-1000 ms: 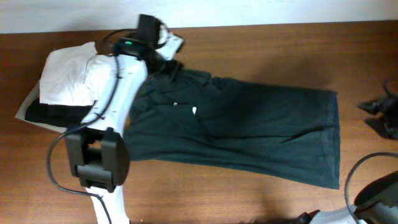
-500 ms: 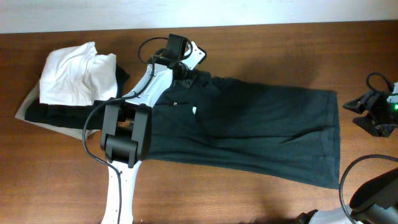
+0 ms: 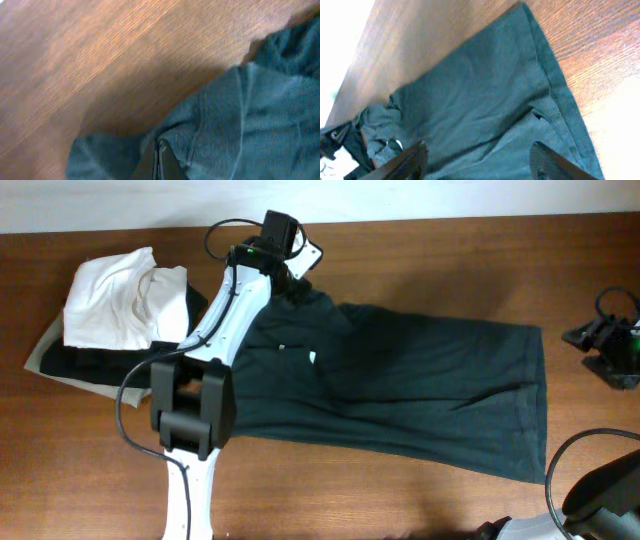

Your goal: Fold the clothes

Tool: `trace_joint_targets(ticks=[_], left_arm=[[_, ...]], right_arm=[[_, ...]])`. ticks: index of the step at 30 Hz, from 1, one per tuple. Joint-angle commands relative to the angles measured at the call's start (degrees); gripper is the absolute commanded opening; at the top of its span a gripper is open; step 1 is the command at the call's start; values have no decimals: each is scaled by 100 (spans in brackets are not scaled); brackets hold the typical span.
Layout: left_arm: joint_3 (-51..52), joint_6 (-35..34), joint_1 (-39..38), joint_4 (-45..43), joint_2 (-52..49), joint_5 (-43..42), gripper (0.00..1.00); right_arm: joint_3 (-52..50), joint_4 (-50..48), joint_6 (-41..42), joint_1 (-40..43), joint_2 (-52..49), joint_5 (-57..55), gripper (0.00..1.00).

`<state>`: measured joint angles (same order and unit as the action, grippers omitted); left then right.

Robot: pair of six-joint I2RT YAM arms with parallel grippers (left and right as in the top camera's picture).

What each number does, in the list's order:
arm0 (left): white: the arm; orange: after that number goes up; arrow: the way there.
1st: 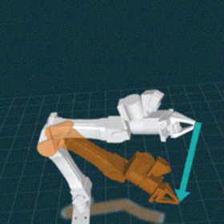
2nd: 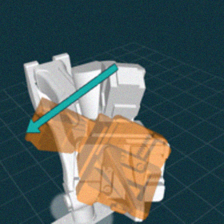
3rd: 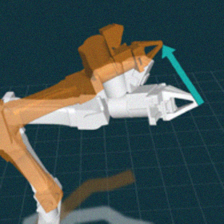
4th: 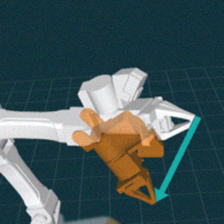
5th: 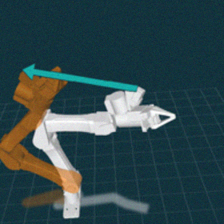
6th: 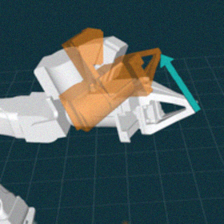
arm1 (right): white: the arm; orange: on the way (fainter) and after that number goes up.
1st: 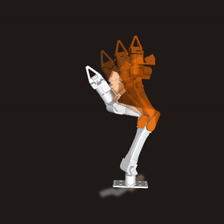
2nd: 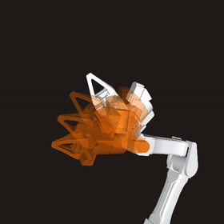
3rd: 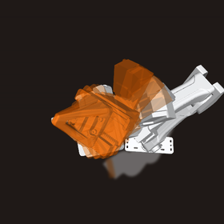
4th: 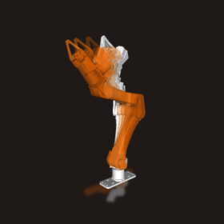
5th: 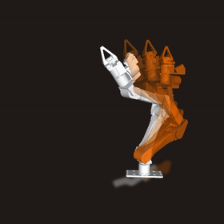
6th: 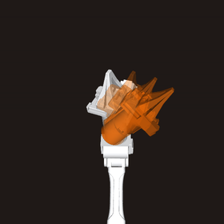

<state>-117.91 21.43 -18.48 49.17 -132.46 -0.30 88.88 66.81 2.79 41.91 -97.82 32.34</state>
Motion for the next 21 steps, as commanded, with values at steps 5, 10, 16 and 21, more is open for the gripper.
trace_joint_targets(ticks=[5,10,16,21], left_arm=[[-105,-426,140,1502,1104,1180,0],[-103,-839,214,2529,1248,1169,0],[-103,-861,214,2081,1248,1139,0],[-103,-857,214,1832,1248,907,0]], right_arm=[[-22,-767,-109,-640,-509,-461,73],[-22,-1397,-81,-752,-887,-798,72],[-22,-2544,-52,-866,-1897,-922,72],[-22,-3143,350,-1003,-2441,-1547,73]])
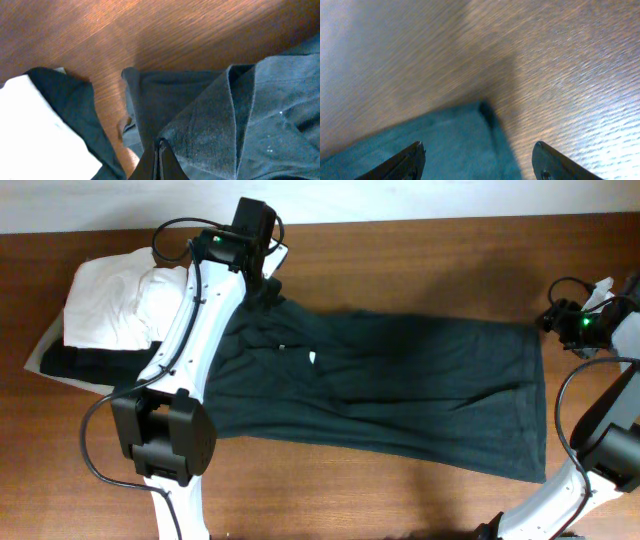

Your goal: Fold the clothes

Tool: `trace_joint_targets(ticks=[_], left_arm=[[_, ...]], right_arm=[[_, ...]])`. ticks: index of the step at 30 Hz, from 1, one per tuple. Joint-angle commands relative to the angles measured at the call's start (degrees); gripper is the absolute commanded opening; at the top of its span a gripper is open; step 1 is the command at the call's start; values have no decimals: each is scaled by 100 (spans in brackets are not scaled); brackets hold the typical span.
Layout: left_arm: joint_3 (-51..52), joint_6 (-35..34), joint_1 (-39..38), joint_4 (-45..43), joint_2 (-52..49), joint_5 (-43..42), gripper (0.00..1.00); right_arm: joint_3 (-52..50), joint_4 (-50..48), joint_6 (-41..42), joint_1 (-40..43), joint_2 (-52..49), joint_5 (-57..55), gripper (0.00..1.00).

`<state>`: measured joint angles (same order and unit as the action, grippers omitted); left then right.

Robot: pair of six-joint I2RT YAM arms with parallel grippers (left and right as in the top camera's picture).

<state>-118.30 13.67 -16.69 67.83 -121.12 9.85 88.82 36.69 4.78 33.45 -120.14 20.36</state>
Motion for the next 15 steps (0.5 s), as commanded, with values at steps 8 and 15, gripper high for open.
trace_joint_targets(ticks=[8,15], left_arm=[[-63,-81,35,-31,114,-105,0],[-63,-79,35,-7,114,-103,0]], right_arm=[[-15,-424,151,-623,-743,-741,59],[76,-125,151,-592,-686,-859,4]])
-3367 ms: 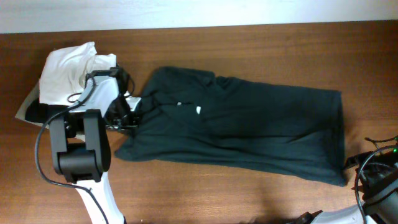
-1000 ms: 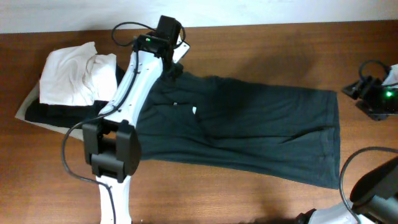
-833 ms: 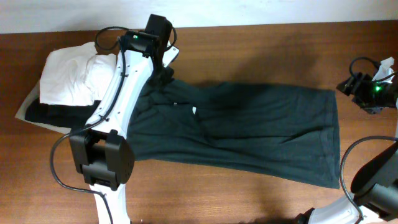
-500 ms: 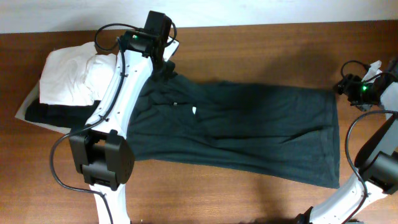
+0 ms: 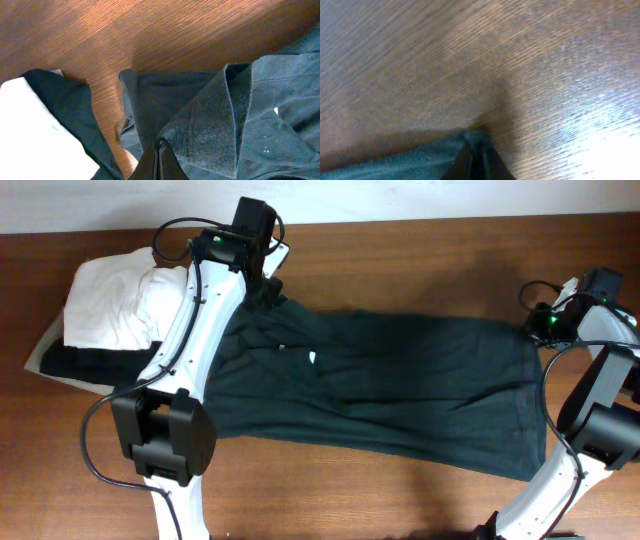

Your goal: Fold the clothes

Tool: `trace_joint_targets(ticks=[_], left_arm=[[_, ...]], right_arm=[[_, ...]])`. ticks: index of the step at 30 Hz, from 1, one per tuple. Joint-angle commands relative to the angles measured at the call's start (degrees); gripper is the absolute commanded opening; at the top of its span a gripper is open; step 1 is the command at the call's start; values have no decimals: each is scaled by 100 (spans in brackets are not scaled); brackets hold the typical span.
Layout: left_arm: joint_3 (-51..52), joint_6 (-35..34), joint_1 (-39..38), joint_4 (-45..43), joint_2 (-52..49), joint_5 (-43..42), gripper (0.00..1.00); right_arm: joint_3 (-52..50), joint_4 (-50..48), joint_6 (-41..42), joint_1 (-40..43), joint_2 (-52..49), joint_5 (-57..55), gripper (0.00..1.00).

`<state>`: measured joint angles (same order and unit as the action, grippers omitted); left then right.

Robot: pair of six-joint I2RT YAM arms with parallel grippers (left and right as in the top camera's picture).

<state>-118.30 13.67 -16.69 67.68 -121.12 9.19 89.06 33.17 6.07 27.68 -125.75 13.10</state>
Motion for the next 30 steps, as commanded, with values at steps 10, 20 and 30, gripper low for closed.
trace_joint_targets(ticks=[10,20,30], left_arm=[[-70,-118,387,750,308,59,0],[0,-275,1119,2699,308,-844,0],[1504,-339,1123,2404,308,-940,13]], right_arm=[[323,2105,284,452,1394,496,4],[177,4474,328,459,1582,-651,4],[-743,4505,389,466,1582,-1274,20]])
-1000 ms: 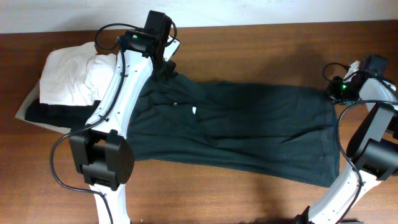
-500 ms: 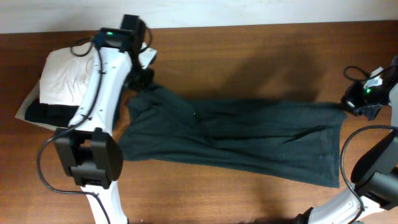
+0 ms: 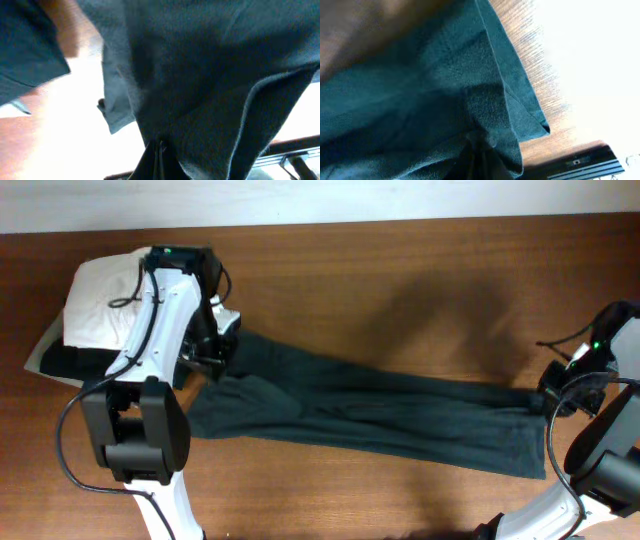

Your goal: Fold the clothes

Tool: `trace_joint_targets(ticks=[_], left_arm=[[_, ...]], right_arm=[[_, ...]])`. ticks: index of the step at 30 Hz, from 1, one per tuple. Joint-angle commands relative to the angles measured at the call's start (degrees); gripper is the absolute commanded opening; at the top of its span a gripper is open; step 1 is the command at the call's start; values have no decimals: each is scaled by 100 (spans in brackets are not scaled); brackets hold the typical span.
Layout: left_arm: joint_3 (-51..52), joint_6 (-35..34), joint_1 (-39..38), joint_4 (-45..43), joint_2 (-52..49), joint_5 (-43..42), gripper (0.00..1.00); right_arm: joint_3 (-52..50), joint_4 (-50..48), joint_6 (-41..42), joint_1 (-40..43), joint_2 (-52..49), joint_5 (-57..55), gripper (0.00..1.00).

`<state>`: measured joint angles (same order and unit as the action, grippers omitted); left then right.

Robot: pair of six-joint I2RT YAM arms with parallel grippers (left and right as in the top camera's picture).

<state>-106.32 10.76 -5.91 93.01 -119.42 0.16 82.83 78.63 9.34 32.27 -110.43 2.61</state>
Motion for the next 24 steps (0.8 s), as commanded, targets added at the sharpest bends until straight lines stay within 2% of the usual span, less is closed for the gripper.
trace_joint_targets(ticks=[1,2,4,5,8,14,15,16,17,18,19,20,24], left_arm=[[358,-46,46,-221,138,-9,19],[358,-46,46,-319,138,90,34],[348,-52,46,-361,151,509,49],[348,-129,46,-391,151,726,52],[348,-153,46,-763,149,597,52],[901,-83,46,-2367,146,-151,51],[1113,-83,46,-2603,146,-251,47],[1290,-83,46,-2776,146,-304,35],[1453,-83,46,-2900,146,-328,17],[1541,-83,46,-2942,146,-341,10],[1569,-81,46,-2933,146,-339,0],[1569,35,46,-2916,146,-337,0],[1563,87,98,-2743,149,66,0]], right_arm=[[-120,-42,61,7,50,-223,50],[-120,-61,61,7,50,-225,56],[-118,-107,66,15,50,-181,58],[-118,-136,85,39,50,-133,58],[-118,-400,85,166,50,122,59],[-382,-1126,81,380,46,275,72],[-522,-1252,83,378,46,306,71],[-688,-1342,83,378,46,372,70],[-894,-1427,83,380,46,509,64],[-1008,-1467,83,380,46,516,50],[-1082,-1456,85,380,46,516,28],[-1088,-1390,83,391,46,479,5],[-557,-997,361,767,48,-59,4]])
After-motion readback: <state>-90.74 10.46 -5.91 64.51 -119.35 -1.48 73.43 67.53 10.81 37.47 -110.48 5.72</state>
